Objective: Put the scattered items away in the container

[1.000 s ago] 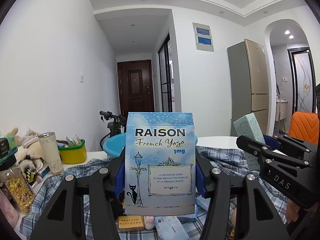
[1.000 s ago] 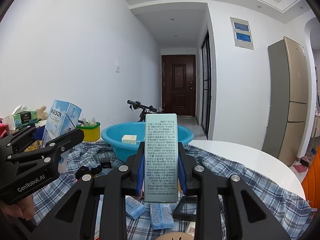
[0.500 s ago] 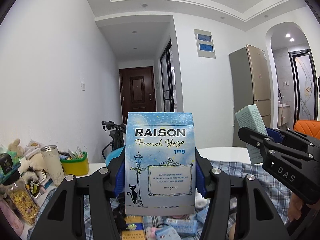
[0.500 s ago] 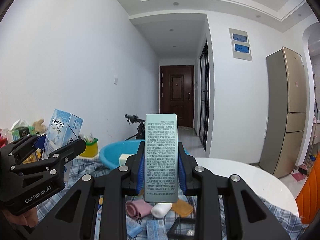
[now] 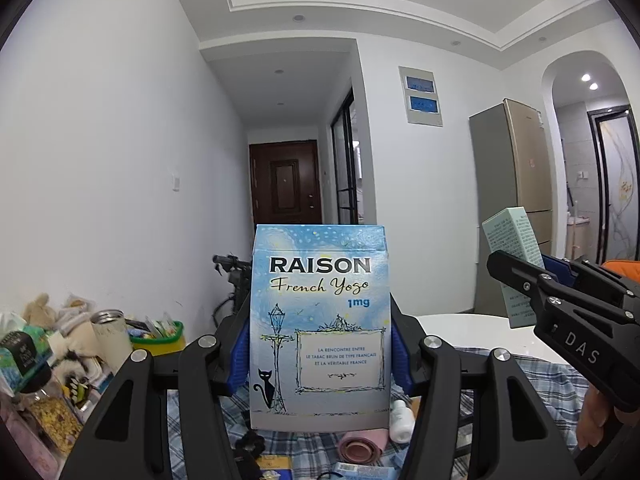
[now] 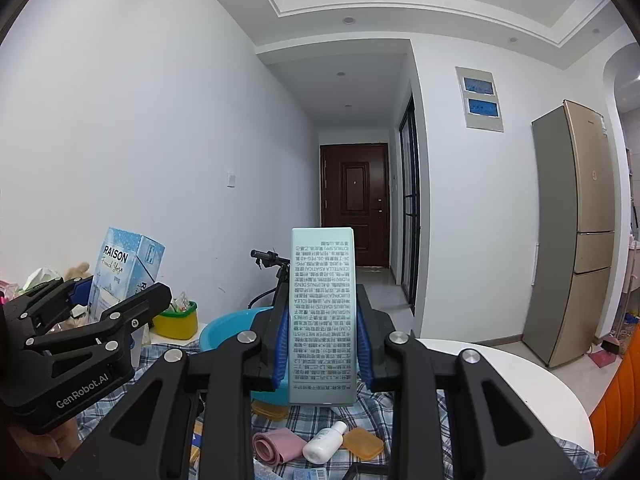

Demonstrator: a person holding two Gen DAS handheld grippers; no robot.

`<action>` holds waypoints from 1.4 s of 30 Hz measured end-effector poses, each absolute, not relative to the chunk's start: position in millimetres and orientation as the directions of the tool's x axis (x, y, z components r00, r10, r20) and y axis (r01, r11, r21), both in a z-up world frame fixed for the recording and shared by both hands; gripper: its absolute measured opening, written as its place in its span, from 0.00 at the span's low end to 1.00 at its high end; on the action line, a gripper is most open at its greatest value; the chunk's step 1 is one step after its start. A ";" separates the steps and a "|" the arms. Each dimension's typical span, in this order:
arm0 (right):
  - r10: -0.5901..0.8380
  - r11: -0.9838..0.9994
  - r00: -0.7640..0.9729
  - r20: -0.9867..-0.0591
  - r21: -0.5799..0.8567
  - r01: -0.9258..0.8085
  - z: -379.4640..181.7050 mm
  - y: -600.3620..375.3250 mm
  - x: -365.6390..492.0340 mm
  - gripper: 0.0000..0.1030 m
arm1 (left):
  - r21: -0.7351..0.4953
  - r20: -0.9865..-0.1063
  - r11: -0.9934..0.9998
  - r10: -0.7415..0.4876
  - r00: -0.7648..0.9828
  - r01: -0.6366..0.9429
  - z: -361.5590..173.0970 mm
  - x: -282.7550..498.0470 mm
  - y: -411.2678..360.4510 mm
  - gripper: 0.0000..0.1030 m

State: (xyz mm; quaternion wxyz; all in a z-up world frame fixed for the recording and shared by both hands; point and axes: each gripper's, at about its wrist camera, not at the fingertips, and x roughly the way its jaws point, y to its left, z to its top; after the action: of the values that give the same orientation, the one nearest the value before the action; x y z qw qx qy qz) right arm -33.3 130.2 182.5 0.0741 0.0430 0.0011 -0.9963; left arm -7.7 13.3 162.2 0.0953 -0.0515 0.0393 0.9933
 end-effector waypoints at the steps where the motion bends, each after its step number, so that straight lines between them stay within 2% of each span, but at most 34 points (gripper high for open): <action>1: -0.148 -0.989 -0.985 -0.088 0.002 0.149 183.2 129.7 -34.1 0.26 | 0.068 -0.110 -0.978 0.190 -0.976 -0.198 162.8 -8.5 13.6 0.56; 18: -0.160 -0.987 -0.984 -0.076 -0.007 0.161 199.5 119.3 -61.4 0.26 | 0.096 -0.110 -0.973 0.199 -0.974 -0.210 175.4 -35.2 26.4 0.56; 31: -0.164 -0.986 -0.985 -0.062 -0.006 0.165 216.7 116.4 -94.7 0.26 | 0.069 -0.092 -0.975 0.206 -0.974 -0.213 191.4 -93.5 26.3 0.56; 42: -0.180 -0.984 -0.982 -0.064 -0.002 0.180 233.6 108.9 -157.5 0.26 | 0.047 -0.093 -0.977 0.203 -0.975 -0.208 197.4 -155.5 23.1 0.56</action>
State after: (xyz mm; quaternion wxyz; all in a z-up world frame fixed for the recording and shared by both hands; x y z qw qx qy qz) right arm -157.5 108.9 233.6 0.0905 0.0316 0.0037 -0.9954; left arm -155.5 23.1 197.4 0.1035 -0.0438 0.0280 0.9933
